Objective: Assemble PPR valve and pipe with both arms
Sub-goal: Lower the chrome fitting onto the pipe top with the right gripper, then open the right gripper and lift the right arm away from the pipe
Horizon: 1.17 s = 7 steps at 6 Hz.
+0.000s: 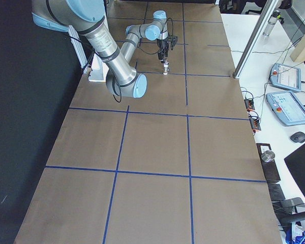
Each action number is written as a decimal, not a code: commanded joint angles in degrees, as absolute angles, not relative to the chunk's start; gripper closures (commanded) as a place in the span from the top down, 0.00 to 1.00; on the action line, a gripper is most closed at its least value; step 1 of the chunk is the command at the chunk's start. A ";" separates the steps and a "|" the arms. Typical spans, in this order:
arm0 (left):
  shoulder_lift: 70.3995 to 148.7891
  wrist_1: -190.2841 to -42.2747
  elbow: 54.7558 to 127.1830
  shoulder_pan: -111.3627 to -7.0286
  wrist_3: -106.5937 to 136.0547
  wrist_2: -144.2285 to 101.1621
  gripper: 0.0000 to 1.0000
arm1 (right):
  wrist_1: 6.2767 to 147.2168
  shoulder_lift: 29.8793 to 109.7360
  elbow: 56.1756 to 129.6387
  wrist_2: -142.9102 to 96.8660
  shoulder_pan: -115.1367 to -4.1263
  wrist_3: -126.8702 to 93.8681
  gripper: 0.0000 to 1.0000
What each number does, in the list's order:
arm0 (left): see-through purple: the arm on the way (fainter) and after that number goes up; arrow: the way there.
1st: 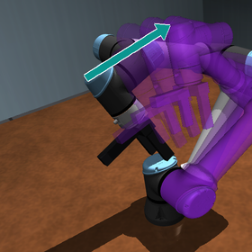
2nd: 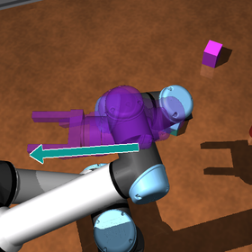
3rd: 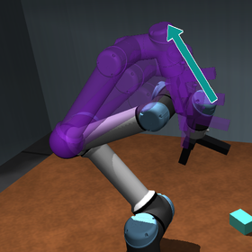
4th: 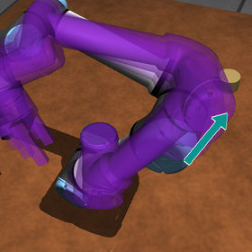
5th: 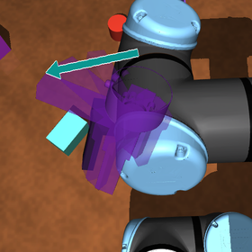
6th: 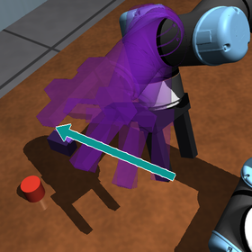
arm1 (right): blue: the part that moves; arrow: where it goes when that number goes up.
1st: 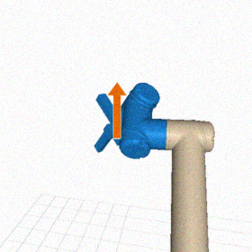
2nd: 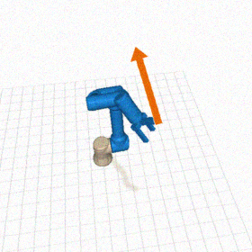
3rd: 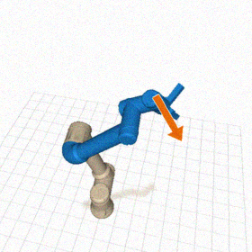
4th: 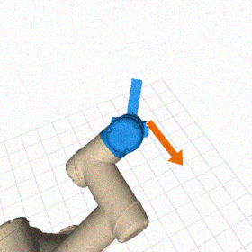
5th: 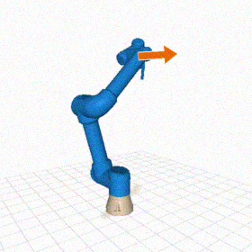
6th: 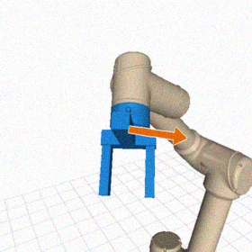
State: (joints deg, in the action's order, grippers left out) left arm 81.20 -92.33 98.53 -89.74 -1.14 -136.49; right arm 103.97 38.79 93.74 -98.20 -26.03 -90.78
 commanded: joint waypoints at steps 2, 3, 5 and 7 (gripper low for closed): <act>81.12 -92.29 98.18 -89.74 -1.14 -136.41 1.00 | 104.15 39.10 94.13 -107.07 -32.21 -80.40 0.99; 81.12 -92.20 98.52 -89.74 -1.23 -136.32 1.00 | 104.24 41.46 94.13 -112.62 -37.13 -73.89 0.99; 81.04 -91.93 99.05 -89.74 -1.67 -136.14 1.00 | 104.15 47.35 94.22 -117.83 -45.13 -60.45 1.00; 80.95 -91.93 98.88 -89.74 -1.76 -135.88 1.00 | 104.06 54.72 95.27 -123.99 -55.15 -43.59 1.00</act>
State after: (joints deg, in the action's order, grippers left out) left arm 81.00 -91.94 98.98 -89.74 -1.71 -136.03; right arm 104.09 51.16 94.98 -121.43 -50.26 -52.02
